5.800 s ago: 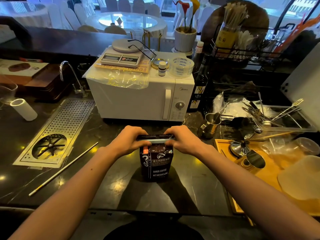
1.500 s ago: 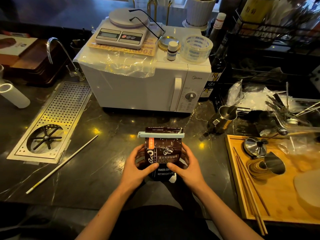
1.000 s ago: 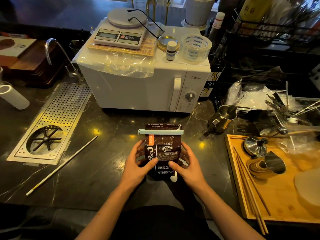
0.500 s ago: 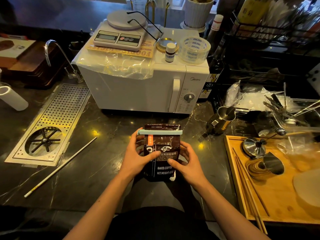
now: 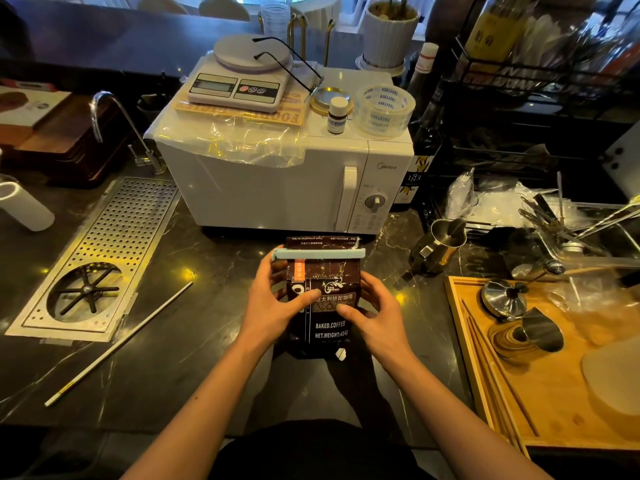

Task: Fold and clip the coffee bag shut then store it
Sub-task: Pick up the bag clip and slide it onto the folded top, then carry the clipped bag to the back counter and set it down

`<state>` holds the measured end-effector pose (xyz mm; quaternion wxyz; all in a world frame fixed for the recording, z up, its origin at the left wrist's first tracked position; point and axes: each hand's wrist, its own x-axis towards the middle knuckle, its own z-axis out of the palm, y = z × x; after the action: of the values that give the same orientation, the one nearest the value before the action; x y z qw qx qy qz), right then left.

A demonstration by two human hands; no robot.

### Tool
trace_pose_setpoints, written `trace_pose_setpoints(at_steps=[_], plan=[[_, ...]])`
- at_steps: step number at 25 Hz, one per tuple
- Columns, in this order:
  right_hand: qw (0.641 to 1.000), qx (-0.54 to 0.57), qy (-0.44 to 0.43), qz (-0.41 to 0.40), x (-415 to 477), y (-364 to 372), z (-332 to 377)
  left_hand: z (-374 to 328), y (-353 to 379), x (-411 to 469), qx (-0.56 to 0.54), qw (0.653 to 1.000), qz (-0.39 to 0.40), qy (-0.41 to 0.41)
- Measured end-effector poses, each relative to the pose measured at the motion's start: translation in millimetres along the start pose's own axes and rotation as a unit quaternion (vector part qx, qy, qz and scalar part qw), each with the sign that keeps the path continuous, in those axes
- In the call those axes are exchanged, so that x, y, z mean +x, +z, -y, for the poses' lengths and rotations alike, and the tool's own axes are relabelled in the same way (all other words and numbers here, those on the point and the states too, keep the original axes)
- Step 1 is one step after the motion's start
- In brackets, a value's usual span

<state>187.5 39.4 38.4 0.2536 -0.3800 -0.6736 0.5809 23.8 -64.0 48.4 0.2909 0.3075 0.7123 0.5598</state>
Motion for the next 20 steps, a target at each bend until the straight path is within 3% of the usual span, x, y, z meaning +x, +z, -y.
trace_pose_setpoints(at_steps=[11, 20], plan=[[0.992, -0.005, -0.104, -0.069, 31.3, -13.9, 79.2, -76.9, -11.0, 34.5, -0.064, 0.995, -0.021, 0.076], [0.975, 0.027, -0.183, -0.122, 50.2, -29.1, 151.1, -142.7, -16.8, 58.5, -0.041, 0.977, -0.003, 0.211]])
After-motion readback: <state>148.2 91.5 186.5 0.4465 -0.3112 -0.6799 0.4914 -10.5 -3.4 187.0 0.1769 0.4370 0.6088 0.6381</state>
